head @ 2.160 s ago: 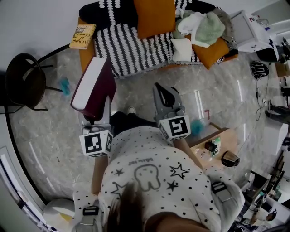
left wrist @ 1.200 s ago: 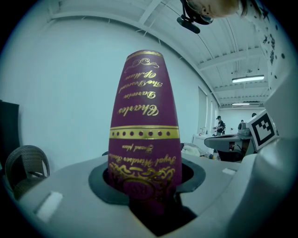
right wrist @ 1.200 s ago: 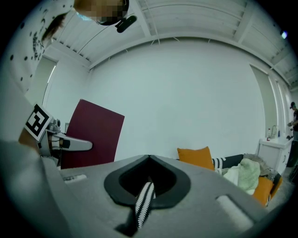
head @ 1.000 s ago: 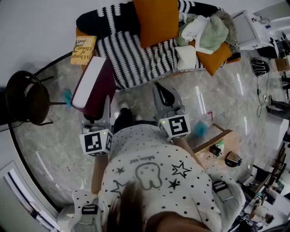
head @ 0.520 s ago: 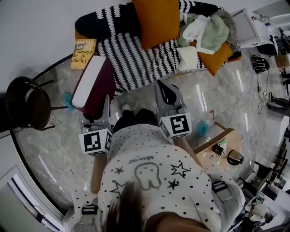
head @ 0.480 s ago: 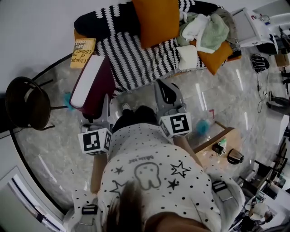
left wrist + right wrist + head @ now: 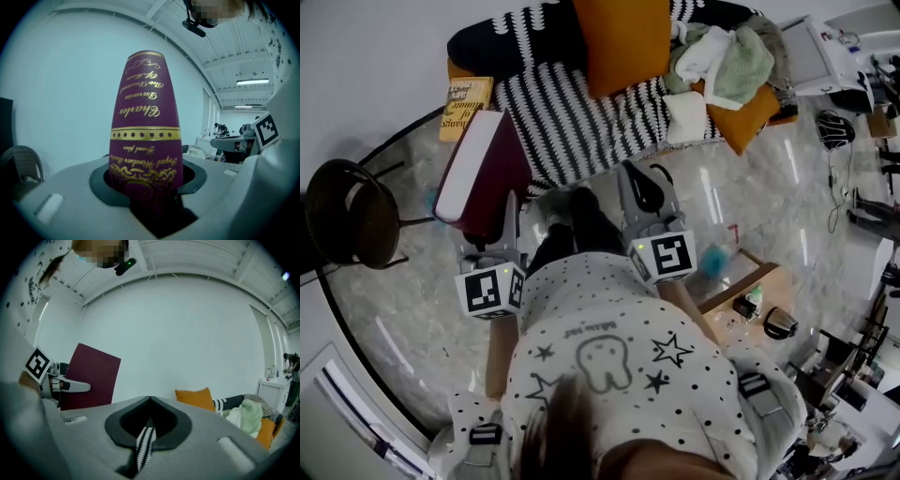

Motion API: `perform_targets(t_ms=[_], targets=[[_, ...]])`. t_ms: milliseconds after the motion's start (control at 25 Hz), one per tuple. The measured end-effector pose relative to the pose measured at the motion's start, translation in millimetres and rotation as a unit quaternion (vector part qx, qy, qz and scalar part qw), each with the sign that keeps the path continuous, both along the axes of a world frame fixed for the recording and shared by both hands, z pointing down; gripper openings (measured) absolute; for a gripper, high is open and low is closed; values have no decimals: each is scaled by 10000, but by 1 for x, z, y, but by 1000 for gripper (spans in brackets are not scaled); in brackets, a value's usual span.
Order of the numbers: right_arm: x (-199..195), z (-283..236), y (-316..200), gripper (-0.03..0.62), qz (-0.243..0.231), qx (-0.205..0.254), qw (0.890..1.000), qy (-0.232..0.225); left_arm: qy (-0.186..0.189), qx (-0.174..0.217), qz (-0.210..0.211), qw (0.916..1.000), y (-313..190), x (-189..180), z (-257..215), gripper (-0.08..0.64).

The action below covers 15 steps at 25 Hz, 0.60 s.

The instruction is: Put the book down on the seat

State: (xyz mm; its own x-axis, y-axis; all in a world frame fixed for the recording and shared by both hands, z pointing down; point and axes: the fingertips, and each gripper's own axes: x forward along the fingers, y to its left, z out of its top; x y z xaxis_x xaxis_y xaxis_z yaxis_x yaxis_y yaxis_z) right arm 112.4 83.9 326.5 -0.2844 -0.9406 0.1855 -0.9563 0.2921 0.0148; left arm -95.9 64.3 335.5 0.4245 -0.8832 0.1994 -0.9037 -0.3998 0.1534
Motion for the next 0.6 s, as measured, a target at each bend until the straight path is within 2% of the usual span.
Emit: perform_targets(t_ms=[600], targets=[[15, -4, -82, 0, -681, -36, 9976, 80, 6, -17, -662, 9978, -51, 18, -7, 232]])
